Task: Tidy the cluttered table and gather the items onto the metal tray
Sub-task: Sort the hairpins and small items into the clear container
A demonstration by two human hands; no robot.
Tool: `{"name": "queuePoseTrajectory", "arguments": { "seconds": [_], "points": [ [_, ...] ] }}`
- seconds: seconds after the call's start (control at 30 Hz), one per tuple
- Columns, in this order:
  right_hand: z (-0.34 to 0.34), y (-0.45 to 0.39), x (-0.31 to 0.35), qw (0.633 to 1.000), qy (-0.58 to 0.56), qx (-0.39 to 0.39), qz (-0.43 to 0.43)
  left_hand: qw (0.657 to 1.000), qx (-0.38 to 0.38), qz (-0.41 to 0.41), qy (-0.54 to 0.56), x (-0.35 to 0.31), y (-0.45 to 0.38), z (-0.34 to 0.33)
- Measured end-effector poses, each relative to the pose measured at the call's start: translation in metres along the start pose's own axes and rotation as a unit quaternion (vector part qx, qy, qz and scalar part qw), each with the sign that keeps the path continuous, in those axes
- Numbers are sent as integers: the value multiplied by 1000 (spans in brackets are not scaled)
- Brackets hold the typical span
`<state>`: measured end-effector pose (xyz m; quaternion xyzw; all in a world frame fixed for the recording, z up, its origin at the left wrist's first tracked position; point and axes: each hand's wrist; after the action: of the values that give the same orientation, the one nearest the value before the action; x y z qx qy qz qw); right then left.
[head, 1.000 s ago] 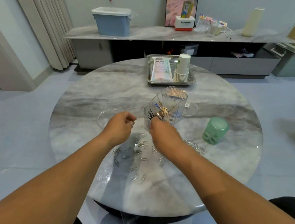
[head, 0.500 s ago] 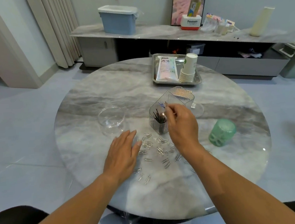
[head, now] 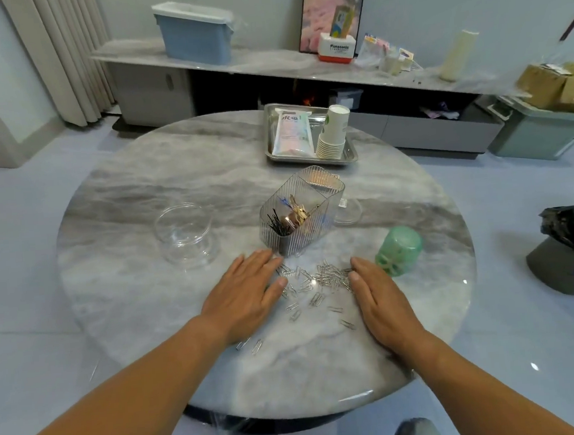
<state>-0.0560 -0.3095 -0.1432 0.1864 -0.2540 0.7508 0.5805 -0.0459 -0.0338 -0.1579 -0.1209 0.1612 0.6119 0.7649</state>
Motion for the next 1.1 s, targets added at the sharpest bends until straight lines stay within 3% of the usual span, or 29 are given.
{"name": "queuePoseTrajectory", "arguments": {
  "seconds": [0.4,0.63,0.8,0.9,0.97,1.03,1.1],
  "points": [
    [-30,-37,5,987,90,99,85,997,-13,72,37,-10,-31,-11],
    [-34,-53,11,968,101,155,172,999,12,9,33,-7,-28,-8],
    [-31,-31,24,953,21,184,239,997,8,-37,63,-18,-14,-6],
    [-31,-13,33,963,-74,131,222,993,18,-39,106,-27,1,-8],
    [-29,-3,36,979,-147,35,136,984,22,-7,178,-31,14,-7],
    [-22,4,31,978,-186,-82,39,962,-18,39,269,-30,26,-5],
    [-12,9,21,974,-183,-126,-43,941,-102,85,311,-27,37,-3]
  ]
}}
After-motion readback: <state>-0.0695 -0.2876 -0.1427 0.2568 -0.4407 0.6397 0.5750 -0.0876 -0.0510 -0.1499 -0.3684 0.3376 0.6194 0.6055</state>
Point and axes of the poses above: each hand's wrist, its own y-axis away from the middle knuckle, its own z-axis out of the back of the hand, x = y × z, and after that the axes turned 7 degrees about z, right-handed
